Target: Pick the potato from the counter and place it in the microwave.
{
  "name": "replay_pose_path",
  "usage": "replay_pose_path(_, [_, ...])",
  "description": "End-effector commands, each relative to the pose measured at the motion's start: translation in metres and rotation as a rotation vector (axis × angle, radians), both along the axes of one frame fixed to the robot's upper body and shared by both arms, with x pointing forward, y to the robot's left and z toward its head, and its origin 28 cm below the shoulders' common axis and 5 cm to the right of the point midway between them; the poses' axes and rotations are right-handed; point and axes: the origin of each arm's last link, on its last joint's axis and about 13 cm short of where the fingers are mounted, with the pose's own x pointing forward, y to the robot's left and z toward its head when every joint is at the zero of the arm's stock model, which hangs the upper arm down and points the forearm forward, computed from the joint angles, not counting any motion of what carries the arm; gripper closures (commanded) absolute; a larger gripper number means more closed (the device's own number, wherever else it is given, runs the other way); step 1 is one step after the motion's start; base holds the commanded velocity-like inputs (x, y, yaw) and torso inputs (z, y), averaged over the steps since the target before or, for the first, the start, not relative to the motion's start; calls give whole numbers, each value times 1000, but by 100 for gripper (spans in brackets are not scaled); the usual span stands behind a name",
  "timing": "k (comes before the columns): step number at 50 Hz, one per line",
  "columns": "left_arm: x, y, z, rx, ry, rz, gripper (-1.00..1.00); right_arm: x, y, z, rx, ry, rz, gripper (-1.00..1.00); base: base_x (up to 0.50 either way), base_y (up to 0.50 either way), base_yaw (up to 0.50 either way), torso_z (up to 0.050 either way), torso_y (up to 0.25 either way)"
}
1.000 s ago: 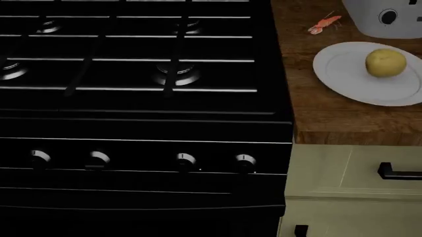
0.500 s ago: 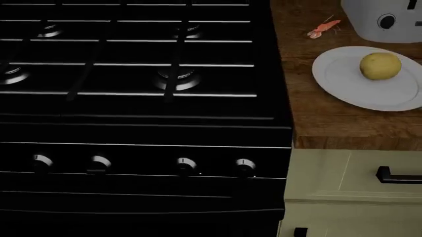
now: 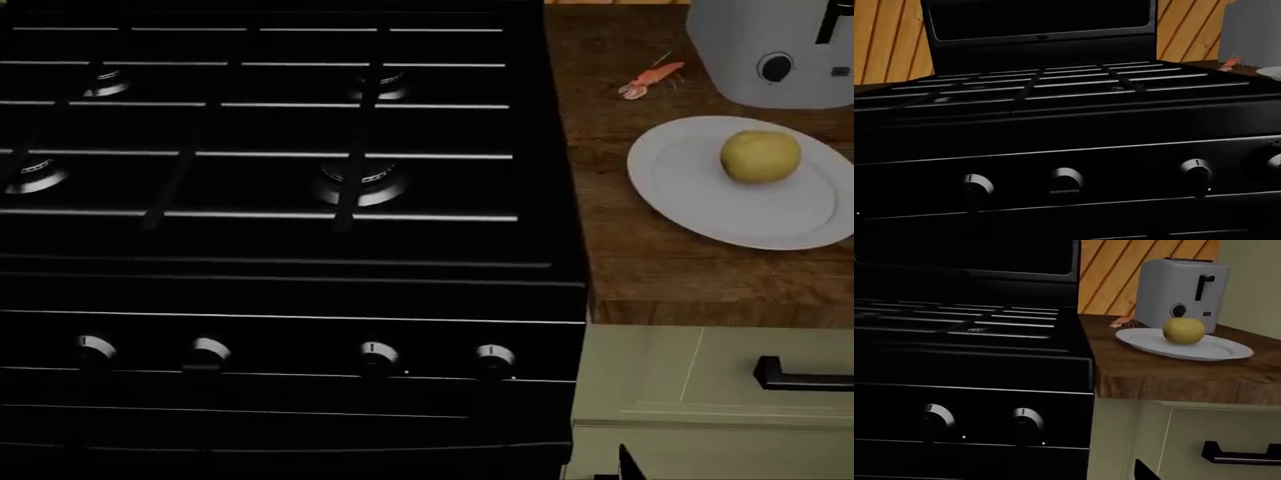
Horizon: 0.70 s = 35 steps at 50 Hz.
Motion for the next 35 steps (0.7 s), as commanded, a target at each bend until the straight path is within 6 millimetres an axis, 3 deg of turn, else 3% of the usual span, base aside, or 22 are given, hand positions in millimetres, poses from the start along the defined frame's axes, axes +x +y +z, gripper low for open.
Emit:
replay_pose_path(1, [9, 4, 23, 18, -39, -12, -100, 4, -8, 27, -3, -53, -9, -100, 0, 0, 0, 50, 0])
replay_pose_path(12, [20, 8, 73, 40, -78, -17, -100, 8, -17, 68, -45, -127, -12, -100, 0, 0, 0, 50, 0])
replay_pose_path(24, [39, 10, 134, 14, -108, -40, -100, 30, -26, 127, -56, -203, -7, -100, 0, 0, 0, 1, 0])
replay_pose_path(35, [50, 12, 169, 2, -154, -58, -100, 35, -31, 170, -70, -268, -20, -100, 0, 0, 0, 0, 0])
